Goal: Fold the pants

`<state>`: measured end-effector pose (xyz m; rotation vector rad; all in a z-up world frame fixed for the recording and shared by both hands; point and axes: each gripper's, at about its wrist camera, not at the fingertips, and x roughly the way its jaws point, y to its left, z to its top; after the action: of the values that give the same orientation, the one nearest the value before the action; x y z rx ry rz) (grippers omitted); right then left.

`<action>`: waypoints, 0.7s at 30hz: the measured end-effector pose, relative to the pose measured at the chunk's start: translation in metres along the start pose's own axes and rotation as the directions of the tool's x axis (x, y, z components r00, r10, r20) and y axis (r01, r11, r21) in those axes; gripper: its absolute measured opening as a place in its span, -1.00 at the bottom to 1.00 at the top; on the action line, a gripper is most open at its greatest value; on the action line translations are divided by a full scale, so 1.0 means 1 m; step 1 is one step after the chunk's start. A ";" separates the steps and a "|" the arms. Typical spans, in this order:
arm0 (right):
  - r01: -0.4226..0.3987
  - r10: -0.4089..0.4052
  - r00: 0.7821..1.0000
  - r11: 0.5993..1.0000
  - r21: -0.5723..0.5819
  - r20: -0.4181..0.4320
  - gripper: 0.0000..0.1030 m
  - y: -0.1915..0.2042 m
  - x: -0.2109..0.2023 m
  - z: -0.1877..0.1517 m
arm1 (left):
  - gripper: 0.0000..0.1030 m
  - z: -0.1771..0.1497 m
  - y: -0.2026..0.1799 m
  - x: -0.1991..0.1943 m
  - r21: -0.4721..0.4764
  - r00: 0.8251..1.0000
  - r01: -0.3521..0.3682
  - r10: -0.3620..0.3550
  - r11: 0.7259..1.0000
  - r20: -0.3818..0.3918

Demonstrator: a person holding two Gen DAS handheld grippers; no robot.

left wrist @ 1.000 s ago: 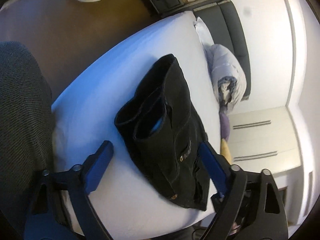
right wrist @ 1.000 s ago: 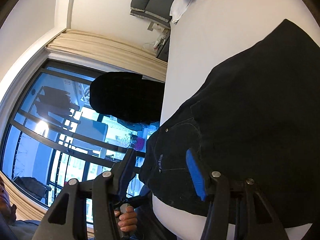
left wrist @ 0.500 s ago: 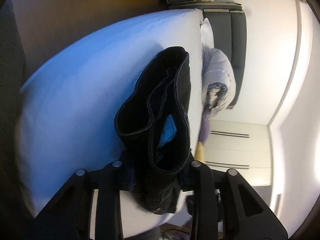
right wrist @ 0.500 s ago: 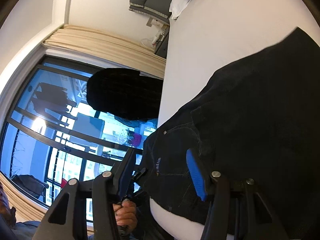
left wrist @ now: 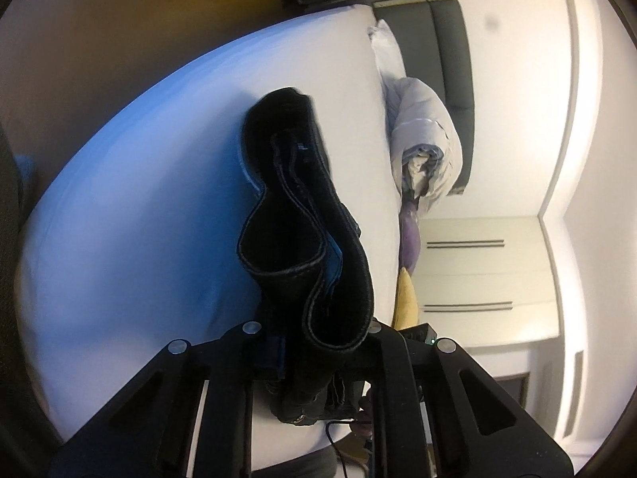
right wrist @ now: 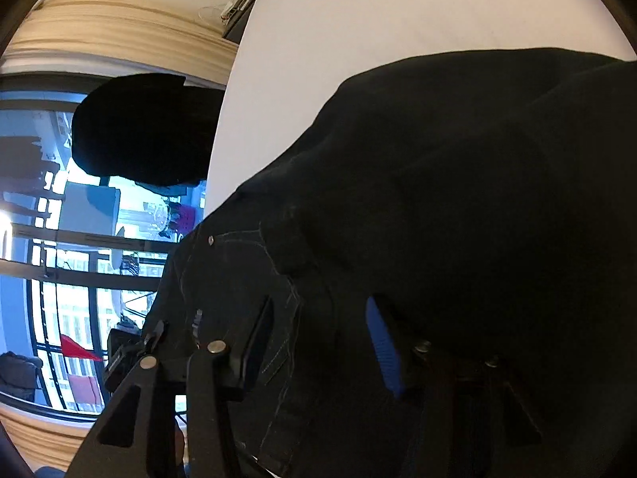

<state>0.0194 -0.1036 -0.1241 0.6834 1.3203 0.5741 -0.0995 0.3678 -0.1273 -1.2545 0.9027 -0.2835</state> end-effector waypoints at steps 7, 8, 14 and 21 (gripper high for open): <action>-0.064 0.065 0.996 0.998 -0.023 0.066 -0.09 -0.014 -0.008 -0.014 | -0.73 -0.004 -0.048 0.004 0.113 1.000 -0.025 0.025 0.993 -0.002; -0.066 0.068 0.995 0.998 -0.024 0.073 -0.11 -0.014 -0.009 -0.013 | -0.73 -0.006 -0.056 0.004 0.138 0.999 -0.036 0.036 0.990 0.000; -0.103 0.103 0.987 0.995 -0.004 0.121 0.07 -0.013 -0.022 -0.011 | -0.73 -0.021 -0.134 0.024 0.348 0.996 -0.081 0.086 0.934 0.002; -0.184 0.191 0.957 0.981 -0.054 0.216 0.61 -0.003 -0.107 -0.008 | -0.72 -0.121 -0.250 0.124 0.728 0.976 -0.102 0.208 0.678 -0.057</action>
<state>-0.0067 -0.1823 -0.0554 0.8262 1.0431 0.6522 -0.0383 0.1223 0.0409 -0.4120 0.8779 -0.5346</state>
